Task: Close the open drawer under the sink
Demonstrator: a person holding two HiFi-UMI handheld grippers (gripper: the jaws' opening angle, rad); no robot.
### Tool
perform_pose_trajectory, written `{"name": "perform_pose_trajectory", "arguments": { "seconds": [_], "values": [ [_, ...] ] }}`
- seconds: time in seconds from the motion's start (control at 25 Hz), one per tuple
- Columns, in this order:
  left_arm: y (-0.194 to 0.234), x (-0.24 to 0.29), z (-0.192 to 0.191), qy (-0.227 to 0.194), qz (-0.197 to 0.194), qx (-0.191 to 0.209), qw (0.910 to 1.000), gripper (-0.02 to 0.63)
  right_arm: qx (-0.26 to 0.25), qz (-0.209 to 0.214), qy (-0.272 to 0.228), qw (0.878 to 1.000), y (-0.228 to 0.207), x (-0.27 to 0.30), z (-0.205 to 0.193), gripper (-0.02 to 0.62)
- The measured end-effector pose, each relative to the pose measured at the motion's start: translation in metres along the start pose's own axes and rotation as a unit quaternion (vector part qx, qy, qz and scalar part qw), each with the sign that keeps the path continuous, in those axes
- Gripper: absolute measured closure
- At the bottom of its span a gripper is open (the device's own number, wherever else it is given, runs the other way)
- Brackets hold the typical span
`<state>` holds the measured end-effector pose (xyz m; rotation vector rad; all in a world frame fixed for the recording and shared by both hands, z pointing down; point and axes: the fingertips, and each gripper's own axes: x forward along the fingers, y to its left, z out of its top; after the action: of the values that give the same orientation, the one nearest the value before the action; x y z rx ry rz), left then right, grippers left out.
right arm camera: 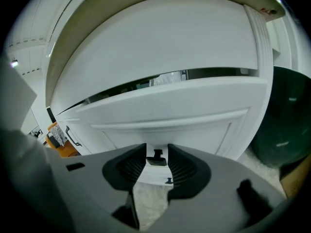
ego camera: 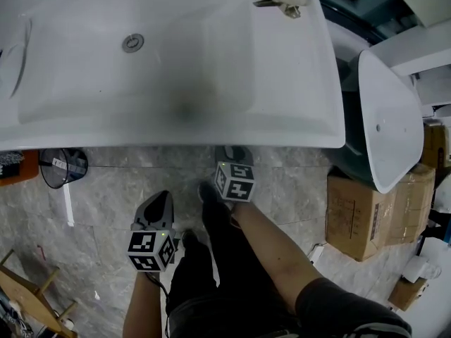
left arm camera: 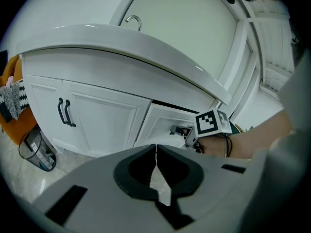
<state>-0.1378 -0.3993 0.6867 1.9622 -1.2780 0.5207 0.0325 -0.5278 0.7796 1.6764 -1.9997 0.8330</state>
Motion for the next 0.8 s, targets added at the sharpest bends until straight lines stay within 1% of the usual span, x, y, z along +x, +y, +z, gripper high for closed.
{"name": "perform_pose_trajectory", "arguments": {
  "seconds": [0.12,0.28,0.44,0.56,0.68,0.8],
  "values": [
    [0.004,0.006,0.005,-0.006,0.004,-0.008,0.9999,0.591,0.003,0.004,-0.002,1.0,-0.001,0.007,0.007,0.449],
    [0.008,0.008,0.011,-0.012,0.006,-0.015,0.9998,0.591,0.007,0.0,-0.006,1.0,0.0,0.008,0.006,0.449],
    [0.012,0.008,0.015,-0.017,0.008,-0.014,0.9997,0.591,0.01,-0.007,-0.004,1.0,0.0,0.011,0.006,0.449],
    [0.017,0.003,0.015,-0.02,0.014,-0.018,0.9995,0.591,0.007,-0.007,-0.001,1.0,0.001,0.012,0.005,0.449],
    [0.018,-0.006,0.015,-0.024,0.016,-0.024,0.9993,0.591,0.019,0.0,0.006,1.0,0.001,0.009,0.005,0.449],
    [0.015,-0.013,0.015,-0.027,0.009,-0.016,0.9994,0.591,0.029,-0.005,0.003,1.0,-0.002,0.003,0.008,0.449]
  ]
}}
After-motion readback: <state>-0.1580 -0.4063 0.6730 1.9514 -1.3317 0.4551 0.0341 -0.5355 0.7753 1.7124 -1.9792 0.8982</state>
